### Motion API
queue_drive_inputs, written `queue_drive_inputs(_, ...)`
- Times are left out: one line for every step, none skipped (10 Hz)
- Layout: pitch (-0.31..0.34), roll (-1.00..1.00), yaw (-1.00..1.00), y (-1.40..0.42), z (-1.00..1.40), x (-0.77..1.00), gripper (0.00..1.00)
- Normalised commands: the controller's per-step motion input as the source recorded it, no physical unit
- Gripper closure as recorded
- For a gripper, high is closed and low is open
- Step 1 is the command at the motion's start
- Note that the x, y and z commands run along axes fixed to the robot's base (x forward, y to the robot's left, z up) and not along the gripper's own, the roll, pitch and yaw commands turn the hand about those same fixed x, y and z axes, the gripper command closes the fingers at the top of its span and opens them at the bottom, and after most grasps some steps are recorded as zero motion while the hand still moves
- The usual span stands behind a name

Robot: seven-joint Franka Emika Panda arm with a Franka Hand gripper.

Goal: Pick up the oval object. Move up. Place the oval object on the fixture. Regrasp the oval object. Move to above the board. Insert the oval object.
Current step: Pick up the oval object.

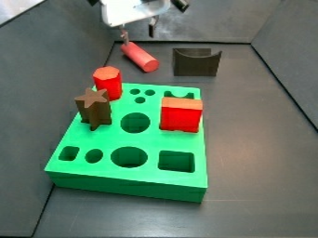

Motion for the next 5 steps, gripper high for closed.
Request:
queue_drive_inputs(-0.079,0.0,-0.17,0.2,-0.32,-0.31,0.0)
queue_drive_inputs(-0.073,0.0,-0.25,0.18,-0.33,-0.28,0.0)
queue_drive_inputs(-0.106,-0.01,-0.3,0.12,-0.39,-0.23,0.0)
queue_drive_inputs(-0.121,0.0,-0.29,0.05,-0.44,-0.19,0.0)
queue_drive_inputs(-0.161,0.0,-0.23,0.0,-0.47,-0.17,0.0)
